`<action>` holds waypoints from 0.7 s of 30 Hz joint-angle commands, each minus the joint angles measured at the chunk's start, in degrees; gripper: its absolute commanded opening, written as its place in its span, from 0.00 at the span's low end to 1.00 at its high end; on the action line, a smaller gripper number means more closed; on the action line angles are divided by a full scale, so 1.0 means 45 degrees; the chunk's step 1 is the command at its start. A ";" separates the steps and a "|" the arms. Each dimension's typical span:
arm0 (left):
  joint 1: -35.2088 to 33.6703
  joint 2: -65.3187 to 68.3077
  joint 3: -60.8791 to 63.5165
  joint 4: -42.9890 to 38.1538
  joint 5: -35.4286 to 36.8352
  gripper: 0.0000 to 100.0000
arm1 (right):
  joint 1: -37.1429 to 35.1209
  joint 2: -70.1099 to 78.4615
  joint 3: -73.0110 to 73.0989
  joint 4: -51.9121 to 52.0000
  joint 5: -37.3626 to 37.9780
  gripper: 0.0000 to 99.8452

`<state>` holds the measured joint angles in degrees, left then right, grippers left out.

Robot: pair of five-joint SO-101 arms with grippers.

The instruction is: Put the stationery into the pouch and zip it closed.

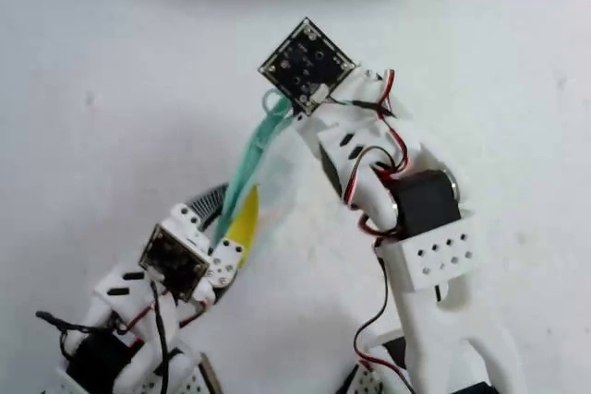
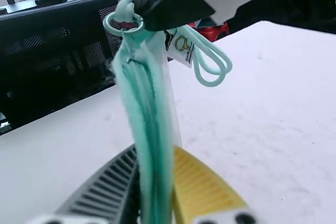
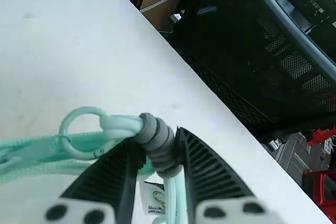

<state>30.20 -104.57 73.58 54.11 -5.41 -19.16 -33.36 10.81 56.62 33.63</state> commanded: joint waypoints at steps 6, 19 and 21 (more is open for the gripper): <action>0.0518 0.0068 -0.0508 0.0899 -0.0371 0.02 | 0.2100 0.1377 -0.0996 -0.1241 0.0098 0.02; 0.0479 0.0068 -0.0508 0.0899 -0.0371 0.02 | 0.3976 0.3077 -0.1993 -0.1280 0.0137 0.02; 0.0459 0.0068 -0.0508 0.0899 -0.0371 0.02 | 0.3995 0.3096 -0.1934 -0.1534 0.0645 0.02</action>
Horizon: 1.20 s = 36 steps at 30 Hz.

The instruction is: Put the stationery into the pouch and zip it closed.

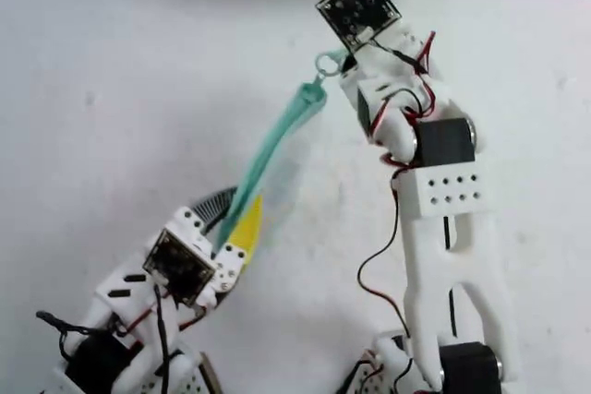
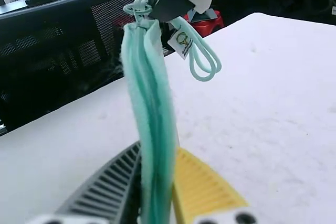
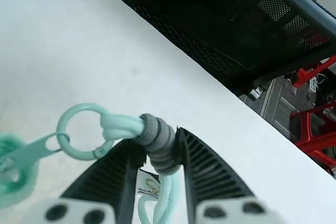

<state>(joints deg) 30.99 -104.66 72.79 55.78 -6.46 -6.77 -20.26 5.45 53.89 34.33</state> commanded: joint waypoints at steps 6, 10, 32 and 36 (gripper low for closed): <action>0.0322 0.0088 -0.0332 0.0527 -0.0137 0.02 | 0.1866 0.0205 -0.0723 -0.2139 0.0742 0.02; 0.0322 0.0088 -0.0352 0.0606 -0.0156 0.02 | 0.1905 0.0225 -0.0762 -0.2608 0.0781 0.02; 0.0322 0.0088 -0.0371 0.0606 -0.0156 0.02 | 0.1748 0.1748 -0.0430 -0.2295 0.0821 0.02; 0.0322 0.0088 -0.0371 0.0606 -0.0156 0.02 | 0.1768 0.1748 -0.0430 -0.2295 0.0821 0.02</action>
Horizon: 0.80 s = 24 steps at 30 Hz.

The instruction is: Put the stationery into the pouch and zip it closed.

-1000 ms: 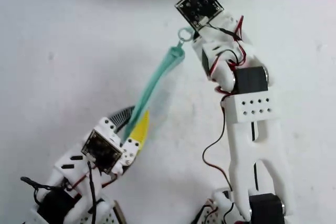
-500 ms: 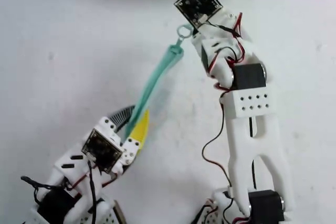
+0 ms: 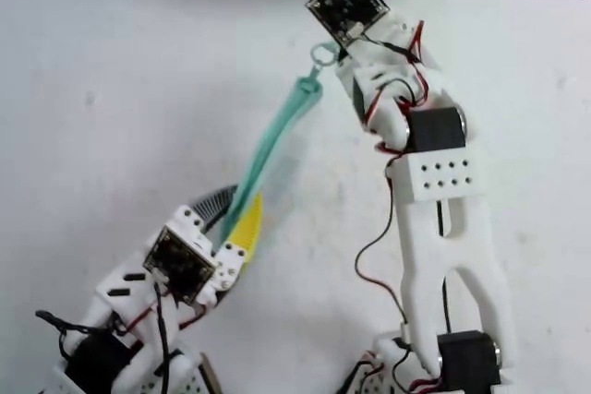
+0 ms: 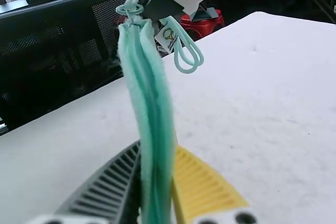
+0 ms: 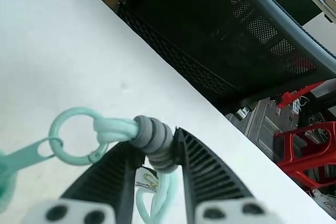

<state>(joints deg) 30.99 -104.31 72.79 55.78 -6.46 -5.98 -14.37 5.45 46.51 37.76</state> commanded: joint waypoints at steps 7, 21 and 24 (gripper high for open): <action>0.0303 0.0010 -0.0332 0.0547 -0.0156 0.02 | 0.1534 0.0342 -0.0430 -0.0576 0.0000 0.02; 0.0205 0.0010 -0.0117 0.0215 -0.0078 0.02 | 0.1495 -0.2530 -0.0449 0.2940 -0.0957 0.23; 0.0107 0.0010 0.0156 -0.0156 -0.0059 0.02 | 0.1377 -0.4034 -0.0469 0.4327 -0.1016 0.23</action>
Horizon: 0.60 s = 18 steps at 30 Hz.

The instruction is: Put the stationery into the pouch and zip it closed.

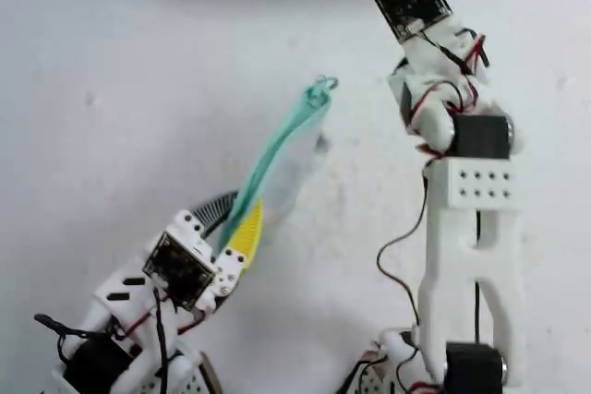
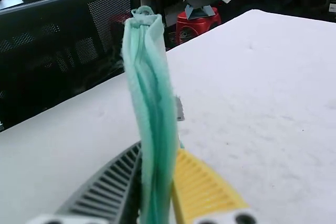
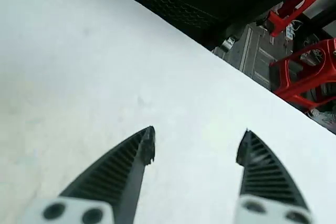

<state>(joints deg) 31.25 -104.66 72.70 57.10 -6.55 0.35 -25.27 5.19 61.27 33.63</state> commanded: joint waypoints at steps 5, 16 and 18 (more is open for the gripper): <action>0.0049 0.0088 0.0391 -0.0762 -0.0039 0.02 | -0.2022 -0.3937 -0.0410 0.3136 -0.0860 0.21; 0.1065 0.0088 0.0957 -0.1114 -0.0098 0.02 | -0.8059 -0.3136 -0.3751 0.6965 -0.3556 0.19; 0.1436 0.0088 0.1309 -0.1368 -0.0117 0.02 | -0.8723 -0.2706 -0.4728 0.7805 -0.2090 0.19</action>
<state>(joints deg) 33.80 -104.75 75.34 53.05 -6.55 -34.73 -39.43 -9.05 92.31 18.77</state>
